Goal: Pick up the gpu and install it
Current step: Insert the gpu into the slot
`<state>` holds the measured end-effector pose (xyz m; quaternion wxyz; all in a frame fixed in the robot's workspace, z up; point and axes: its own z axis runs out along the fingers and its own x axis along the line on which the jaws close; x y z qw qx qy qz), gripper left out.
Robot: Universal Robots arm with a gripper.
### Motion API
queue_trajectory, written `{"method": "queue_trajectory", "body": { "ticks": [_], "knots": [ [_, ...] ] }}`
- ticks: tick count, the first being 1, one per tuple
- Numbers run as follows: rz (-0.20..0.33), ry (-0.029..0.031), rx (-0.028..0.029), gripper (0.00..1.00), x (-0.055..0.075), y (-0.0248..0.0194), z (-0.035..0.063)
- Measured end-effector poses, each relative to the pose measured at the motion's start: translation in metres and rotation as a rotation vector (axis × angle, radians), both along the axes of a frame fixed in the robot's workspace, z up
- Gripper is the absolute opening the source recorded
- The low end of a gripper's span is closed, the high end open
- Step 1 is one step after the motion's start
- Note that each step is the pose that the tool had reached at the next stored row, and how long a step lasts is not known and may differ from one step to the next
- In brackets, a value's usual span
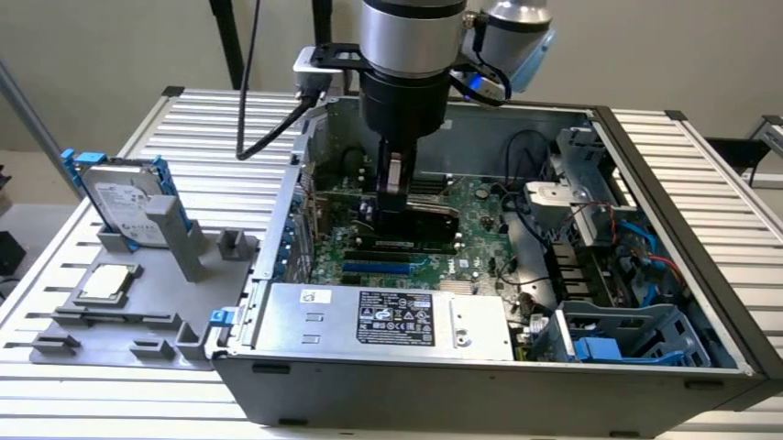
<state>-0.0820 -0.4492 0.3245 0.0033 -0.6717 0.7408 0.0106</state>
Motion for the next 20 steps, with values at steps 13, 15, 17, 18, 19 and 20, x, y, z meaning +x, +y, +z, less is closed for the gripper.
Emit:
{"method": "queue_trajectory", "body": {
  "ticks": [13, 15, 17, 18, 19, 20],
  "knots": [
    [0.011, -0.0102, 0.019, 0.27, -0.007, -0.0007, -0.0233],
    [0.016, -0.0101, 0.0195, 0.27, -0.007, -0.001, -0.0269],
    [0.023, -0.0101, 0.02, 0.27, -0.007, -0.0011, -0.0306],
    [0.026, -0.01, 0.0202, 0.27, -0.007, -0.0011, -0.0324],
    [0.03, -0.01, 0.0206, 0.27, -0.007, -0.0011, -0.0343],
    [0.034, -0.01, 0.0208, 0.27, -0.007, -0.0011, -0.036]
  ]
}}
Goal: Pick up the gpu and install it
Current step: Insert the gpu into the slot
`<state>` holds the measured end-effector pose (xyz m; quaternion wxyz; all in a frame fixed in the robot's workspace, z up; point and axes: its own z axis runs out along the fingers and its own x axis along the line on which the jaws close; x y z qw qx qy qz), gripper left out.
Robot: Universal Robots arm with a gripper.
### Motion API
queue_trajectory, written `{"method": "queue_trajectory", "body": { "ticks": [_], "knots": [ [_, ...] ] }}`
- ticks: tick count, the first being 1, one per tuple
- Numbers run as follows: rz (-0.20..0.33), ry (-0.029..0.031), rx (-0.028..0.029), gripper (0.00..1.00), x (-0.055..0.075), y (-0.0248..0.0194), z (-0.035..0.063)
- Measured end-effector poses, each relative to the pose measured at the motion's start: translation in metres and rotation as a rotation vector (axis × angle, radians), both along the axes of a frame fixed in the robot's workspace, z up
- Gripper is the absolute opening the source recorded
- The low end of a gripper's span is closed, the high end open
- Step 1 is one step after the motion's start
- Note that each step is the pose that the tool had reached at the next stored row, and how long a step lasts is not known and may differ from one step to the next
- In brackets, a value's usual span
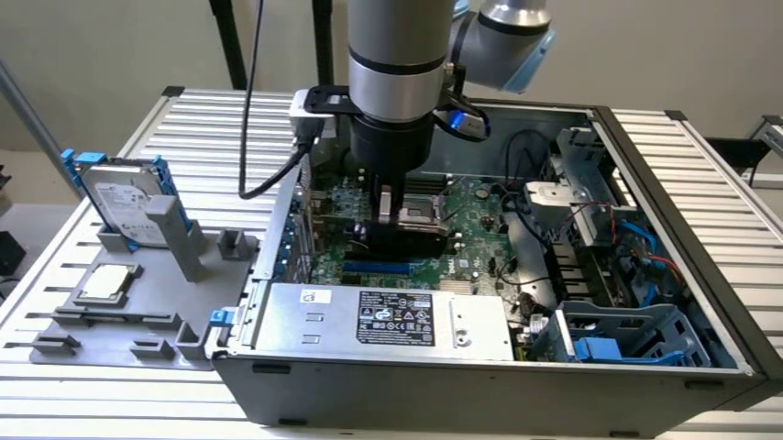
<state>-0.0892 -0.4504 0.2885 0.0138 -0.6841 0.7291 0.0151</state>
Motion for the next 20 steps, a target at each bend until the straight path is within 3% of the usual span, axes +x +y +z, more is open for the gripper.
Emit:
{"method": "queue_trajectory", "body": {
  "ticks": [6, 20],
  "knots": [
    [0.008, 0.0, 0.0008, 0.27, -0.001, 0.0, -0.009],
    [0.008, 0.0004, 0.0007, 0.27, -0.006, 0.0, -0.0129]
  ]
}}
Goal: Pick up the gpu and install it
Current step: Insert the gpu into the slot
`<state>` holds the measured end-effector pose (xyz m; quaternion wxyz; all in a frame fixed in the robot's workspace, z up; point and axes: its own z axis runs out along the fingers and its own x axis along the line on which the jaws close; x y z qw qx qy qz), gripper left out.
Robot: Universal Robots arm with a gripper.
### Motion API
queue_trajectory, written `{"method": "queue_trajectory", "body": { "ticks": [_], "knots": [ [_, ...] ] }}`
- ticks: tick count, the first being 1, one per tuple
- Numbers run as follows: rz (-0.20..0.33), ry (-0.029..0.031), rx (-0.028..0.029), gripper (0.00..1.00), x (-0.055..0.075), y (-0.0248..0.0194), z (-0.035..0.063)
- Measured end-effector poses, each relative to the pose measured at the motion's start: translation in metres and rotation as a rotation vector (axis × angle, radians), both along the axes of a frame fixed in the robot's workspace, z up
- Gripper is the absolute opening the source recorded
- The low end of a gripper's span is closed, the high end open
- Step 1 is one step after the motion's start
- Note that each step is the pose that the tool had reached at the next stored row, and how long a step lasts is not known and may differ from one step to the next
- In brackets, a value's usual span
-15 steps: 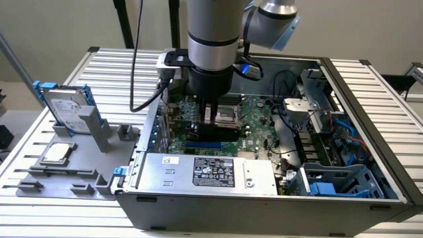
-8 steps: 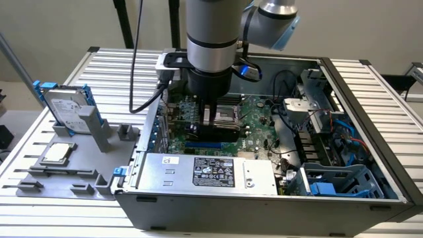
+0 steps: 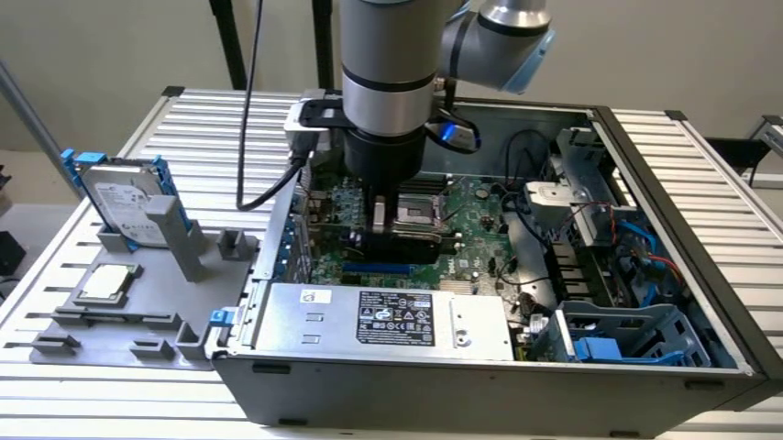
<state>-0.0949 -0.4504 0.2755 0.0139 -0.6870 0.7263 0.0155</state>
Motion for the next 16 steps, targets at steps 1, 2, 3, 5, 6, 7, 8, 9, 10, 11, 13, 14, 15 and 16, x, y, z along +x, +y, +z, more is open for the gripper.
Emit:
{"method": "queue_trajectory", "body": {
  "ticks": [1, 2, 3, 5, 6, 7, 8, 9, 10, 11, 13, 14, 15, 16],
  "knots": [
    [0.0, 0.0, -0.0001, 0.27, -0.0002, 0.0, -0.0002],
    [0.0, 0.0001, -0.0002, 0.27, -0.0002, 0.0, -0.0002],
    [0.0, 0.0001, -0.0002, 0.27, -0.0002, 0.0, -0.0002],
    [0.0, 0.0, 0.0, 0.27, -0.0003, 0.0, -0.0004],
    [0.0, 0.0, 0.0, 0.27, -0.0003, 0.0, -0.0005],
    [0.0, 0.0, 0.0, 0.27, -0.0005, 0.0001, -0.0006],
    [0.0, -0.0001, 0.0, 0.27, -0.0006, 0.0002, -0.0007],
    [0.0, -0.0001, 0.0001, 0.27, -0.0009, 0.0004, -0.0009],
    [0.0, 0.0, 0.0, 0.27, -0.0011, 0.0005, -0.001],
    [0.0, 0.0, -0.0001, 0.27, -0.0015, 0.0006, -0.0011],
    [0.0, -0.0001, 0.0001, 0.27, -0.0023, 0.0011, -0.0016],
    [0.0, 0.0, 0.0, 0.27, -0.0027, 0.0011, -0.0018],
    [0.0, -0.0001, 0.0001, 0.27, -0.0031, 0.0011, -0.0023],
    [0.0, -0.0001, 0.0002, 0.27, -0.0035, 0.0012, -0.0028]
  ]
}}
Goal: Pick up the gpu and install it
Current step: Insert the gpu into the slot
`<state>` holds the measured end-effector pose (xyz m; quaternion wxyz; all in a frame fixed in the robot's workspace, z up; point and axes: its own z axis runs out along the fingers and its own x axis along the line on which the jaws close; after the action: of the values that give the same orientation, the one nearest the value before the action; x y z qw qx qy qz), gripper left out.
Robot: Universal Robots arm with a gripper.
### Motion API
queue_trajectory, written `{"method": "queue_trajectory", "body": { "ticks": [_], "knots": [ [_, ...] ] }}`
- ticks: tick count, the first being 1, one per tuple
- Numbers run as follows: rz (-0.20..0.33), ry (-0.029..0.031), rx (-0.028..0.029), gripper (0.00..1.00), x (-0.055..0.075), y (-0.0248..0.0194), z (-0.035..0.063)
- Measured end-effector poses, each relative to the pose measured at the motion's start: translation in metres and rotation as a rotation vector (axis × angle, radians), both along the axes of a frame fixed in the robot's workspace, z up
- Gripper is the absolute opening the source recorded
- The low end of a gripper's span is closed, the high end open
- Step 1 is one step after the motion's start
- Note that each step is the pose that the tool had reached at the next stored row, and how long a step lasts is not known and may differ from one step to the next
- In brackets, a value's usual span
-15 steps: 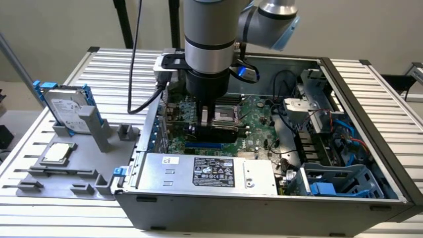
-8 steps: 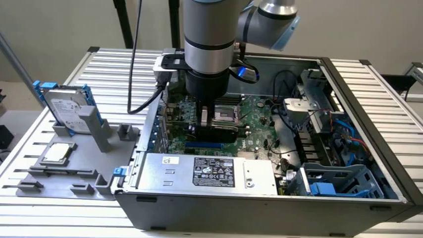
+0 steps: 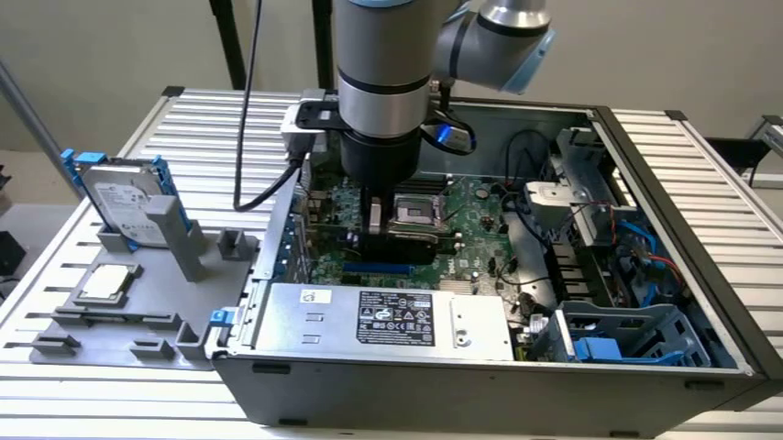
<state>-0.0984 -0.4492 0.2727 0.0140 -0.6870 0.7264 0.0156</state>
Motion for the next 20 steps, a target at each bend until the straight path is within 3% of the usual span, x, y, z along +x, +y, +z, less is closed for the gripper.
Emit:
{"method": "queue_trajectory", "body": {
  "ticks": [20],
  "knots": [
    [0.0, 0.0, -0.0005, 0.27, -0.0009, 0.0002, -0.0105]
  ]
}}
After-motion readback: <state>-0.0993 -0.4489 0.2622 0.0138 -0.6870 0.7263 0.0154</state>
